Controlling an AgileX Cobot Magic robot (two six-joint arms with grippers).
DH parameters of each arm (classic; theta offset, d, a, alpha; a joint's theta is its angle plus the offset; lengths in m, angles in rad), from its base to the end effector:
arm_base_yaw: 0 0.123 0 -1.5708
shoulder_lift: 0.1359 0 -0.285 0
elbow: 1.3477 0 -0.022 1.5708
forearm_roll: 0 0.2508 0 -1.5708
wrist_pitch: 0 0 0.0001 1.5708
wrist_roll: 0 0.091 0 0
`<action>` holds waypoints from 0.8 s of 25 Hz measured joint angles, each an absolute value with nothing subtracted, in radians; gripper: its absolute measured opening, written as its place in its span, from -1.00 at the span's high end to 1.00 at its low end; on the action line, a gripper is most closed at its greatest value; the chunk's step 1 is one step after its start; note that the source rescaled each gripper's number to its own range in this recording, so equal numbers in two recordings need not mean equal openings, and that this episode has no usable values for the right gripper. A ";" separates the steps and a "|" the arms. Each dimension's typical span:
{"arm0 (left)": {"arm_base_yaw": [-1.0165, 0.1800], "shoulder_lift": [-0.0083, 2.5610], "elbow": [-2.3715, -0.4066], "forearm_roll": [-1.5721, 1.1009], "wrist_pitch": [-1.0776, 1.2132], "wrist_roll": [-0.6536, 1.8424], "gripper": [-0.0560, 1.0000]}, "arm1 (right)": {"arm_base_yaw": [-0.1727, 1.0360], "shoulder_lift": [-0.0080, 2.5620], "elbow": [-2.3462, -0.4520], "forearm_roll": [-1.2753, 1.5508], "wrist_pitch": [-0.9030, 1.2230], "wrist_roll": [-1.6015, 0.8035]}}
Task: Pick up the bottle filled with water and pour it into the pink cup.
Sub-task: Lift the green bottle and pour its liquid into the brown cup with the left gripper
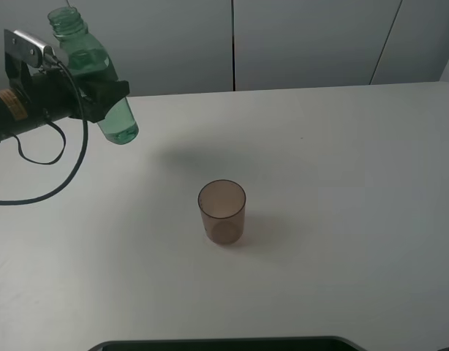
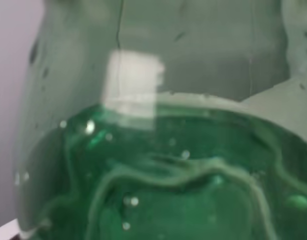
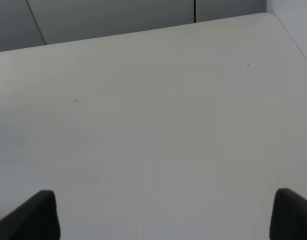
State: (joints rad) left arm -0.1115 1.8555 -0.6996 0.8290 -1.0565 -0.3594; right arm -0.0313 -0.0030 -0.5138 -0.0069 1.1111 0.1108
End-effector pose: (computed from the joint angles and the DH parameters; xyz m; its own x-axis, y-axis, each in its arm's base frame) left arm 0.3163 -0.0942 0.1603 -0.0958 0.1132 -0.9889 0.7304 0.6830 0.0075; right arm -0.0091 -0.0003 0.2770 -0.4786 0.1226 -0.8694 0.0887 0.9919 0.0910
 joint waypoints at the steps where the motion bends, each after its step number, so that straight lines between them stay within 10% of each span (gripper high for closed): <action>1: -0.126 1.856 -0.714 0.836 -1.031 -0.359 0.82 | -0.031 -0.003 -0.514 -0.007 1.111 0.111; 20: -0.362 1.856 -0.847 0.917 -0.782 0.112 0.82 | -0.031 -0.003 -0.514 -0.007 1.111 0.111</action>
